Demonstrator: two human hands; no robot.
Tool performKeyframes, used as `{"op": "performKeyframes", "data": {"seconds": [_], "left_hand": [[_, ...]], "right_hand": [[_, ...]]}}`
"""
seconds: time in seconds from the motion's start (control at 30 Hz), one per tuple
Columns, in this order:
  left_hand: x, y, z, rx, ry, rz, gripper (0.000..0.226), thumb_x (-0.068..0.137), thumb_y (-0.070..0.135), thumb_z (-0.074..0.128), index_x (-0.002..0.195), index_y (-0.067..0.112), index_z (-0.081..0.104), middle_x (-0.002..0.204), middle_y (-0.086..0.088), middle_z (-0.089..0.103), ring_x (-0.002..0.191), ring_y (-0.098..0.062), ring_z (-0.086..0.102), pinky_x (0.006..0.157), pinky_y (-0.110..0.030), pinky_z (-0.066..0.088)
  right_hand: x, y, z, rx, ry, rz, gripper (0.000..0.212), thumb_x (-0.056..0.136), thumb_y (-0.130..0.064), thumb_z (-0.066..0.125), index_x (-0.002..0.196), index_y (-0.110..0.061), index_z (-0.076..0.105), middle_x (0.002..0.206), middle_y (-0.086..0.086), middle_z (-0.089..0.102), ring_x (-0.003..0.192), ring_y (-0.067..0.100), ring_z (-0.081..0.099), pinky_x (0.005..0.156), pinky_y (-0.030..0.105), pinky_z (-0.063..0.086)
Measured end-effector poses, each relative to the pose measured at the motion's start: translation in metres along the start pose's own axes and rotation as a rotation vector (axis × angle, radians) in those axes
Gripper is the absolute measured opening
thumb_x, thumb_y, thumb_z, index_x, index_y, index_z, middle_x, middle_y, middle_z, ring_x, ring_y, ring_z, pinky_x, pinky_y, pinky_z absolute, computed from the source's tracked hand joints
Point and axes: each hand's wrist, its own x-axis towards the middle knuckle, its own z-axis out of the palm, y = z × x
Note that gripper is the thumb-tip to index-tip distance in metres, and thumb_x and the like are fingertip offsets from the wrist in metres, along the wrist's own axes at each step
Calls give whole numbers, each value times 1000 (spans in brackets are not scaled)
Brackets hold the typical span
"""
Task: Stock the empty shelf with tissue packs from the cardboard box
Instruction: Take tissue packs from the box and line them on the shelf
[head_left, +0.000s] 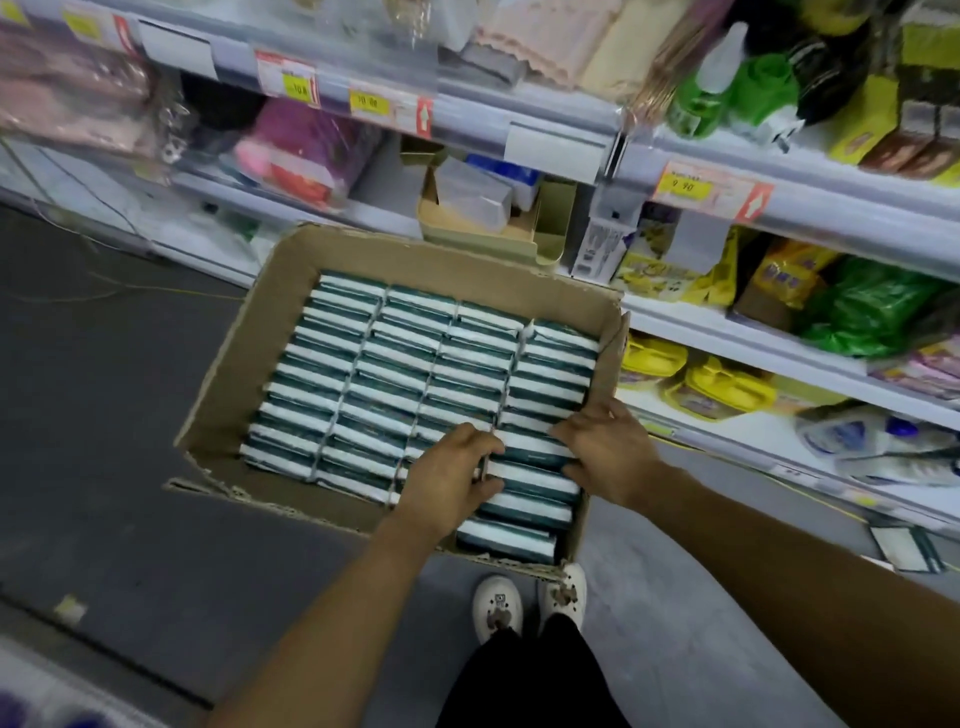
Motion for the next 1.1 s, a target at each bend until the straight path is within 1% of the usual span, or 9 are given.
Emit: {"op": "performKeyframes", "data": {"seconds": [0.1,0.3,0.4,0.53,0.7,0.83,0.93,1.0,1.1], "left_hand": [[4,-2,5,-5,-6,-17,41,91,36,67,130,28,56,132,9,50,112,-11,55,77,-20,40],[16,2,10,22,-67,-27,40,90,35,67,129,28,57,126,8,56,114,-12,54,87,-32,51],[19,3,4,-73,-51,-105,35,90,32,67,124,26,59,115,3,61,99,-16,58,79,-34,52],[15,7,-23,-156,4,-182,27,89,27,67,115,25,59,76,6,53,67,-13,52,56,-27,41],[1,21,-62,-229,113,-160,17,91,25,65,105,24,55,63,2,48,58,-15,47,55,-31,37],[-7,49,-90,-383,252,-139,18,96,23,61,112,16,57,64,2,45,58,-11,45,60,-29,39],[-10,86,-115,-498,337,-82,18,97,23,59,113,15,59,67,2,45,59,-10,45,57,-22,39],[-11,114,-133,-551,364,-57,17,98,26,57,113,18,58,76,0,50,67,-13,52,61,-25,44],[-7,160,-154,-571,382,20,16,99,26,56,114,20,57,86,1,53,80,-14,56,66,-21,45]], "right_hand": [[5,1,3,-49,8,0,47,91,-38,54,134,-22,47,124,1,60,121,25,48,109,39,15],[11,6,7,-46,43,33,37,92,-34,55,125,-19,49,119,1,64,118,25,51,107,34,12],[6,12,0,77,123,82,38,95,-30,52,130,-19,48,127,2,60,124,24,47,111,35,12],[-13,21,-30,267,301,187,37,95,-27,55,131,-20,51,125,4,60,120,25,47,100,34,22],[-48,22,-73,422,475,298,33,92,-29,59,125,-24,55,118,-2,62,111,23,53,87,35,33],[-94,30,-107,595,651,364,30,91,-26,61,121,-22,58,109,-1,63,102,24,54,83,41,44],[-133,43,-130,706,764,361,27,91,-20,61,118,-22,59,102,-7,59,99,19,52,78,36,45],[-159,55,-146,736,823,363,25,91,-18,61,116,-21,59,102,-7,58,99,20,53,77,35,44],[-194,76,-171,765,879,379,25,92,-17,60,117,-21,58,104,-3,62,94,22,57,77,40,48]]}}
